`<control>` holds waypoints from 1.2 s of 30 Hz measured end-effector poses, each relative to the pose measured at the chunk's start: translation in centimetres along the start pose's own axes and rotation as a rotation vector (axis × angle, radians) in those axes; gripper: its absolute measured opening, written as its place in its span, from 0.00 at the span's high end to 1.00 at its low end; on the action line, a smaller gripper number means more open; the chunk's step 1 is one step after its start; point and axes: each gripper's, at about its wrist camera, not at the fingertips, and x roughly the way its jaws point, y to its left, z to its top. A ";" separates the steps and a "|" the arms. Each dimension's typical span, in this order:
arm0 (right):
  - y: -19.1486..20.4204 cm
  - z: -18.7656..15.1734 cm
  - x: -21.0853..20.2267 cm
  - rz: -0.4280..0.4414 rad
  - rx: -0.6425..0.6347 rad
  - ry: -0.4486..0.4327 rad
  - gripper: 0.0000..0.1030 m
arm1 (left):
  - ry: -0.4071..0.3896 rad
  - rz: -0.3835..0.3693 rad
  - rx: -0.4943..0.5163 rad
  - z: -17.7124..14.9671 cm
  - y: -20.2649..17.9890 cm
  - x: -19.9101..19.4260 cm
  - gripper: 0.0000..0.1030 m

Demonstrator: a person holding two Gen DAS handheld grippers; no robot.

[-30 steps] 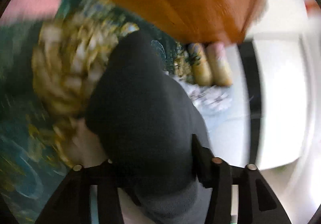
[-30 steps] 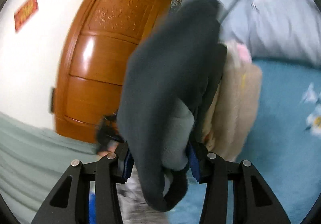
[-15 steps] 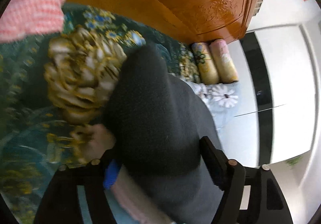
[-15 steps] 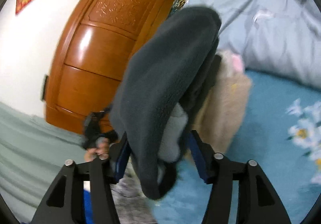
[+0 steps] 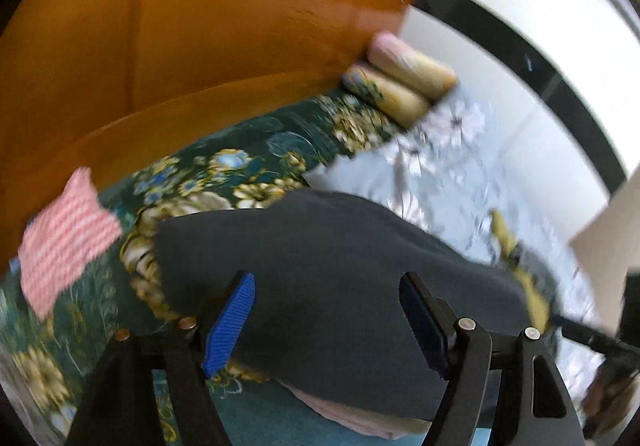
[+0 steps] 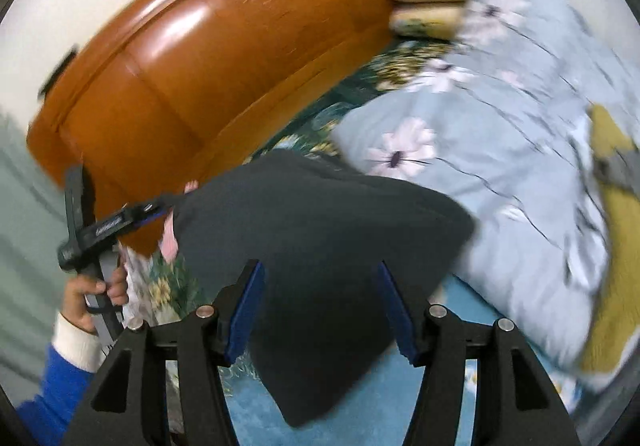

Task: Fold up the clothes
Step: 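Lower the hoodie onto the folded clothes stack with both grippers and release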

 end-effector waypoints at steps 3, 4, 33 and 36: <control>0.4 -1.4 2.5 -0.035 -0.008 0.029 0.42 | 0.041 0.006 0.113 -1.1 -2.5 1.8 0.24; 0.0 -2.2 2.9 -0.047 0.011 0.031 0.42 | 0.053 0.007 0.125 -1.4 -3.0 2.0 0.24; -2.3 -13.1 -1.4 -0.049 0.032 0.098 0.37 | 0.025 -0.010 0.017 -11.1 -4.7 -0.3 0.10; -2.7 -14.4 -0.8 -0.057 0.024 0.125 0.27 | 0.027 -0.002 -0.009 -13.3 -5.2 -0.8 0.09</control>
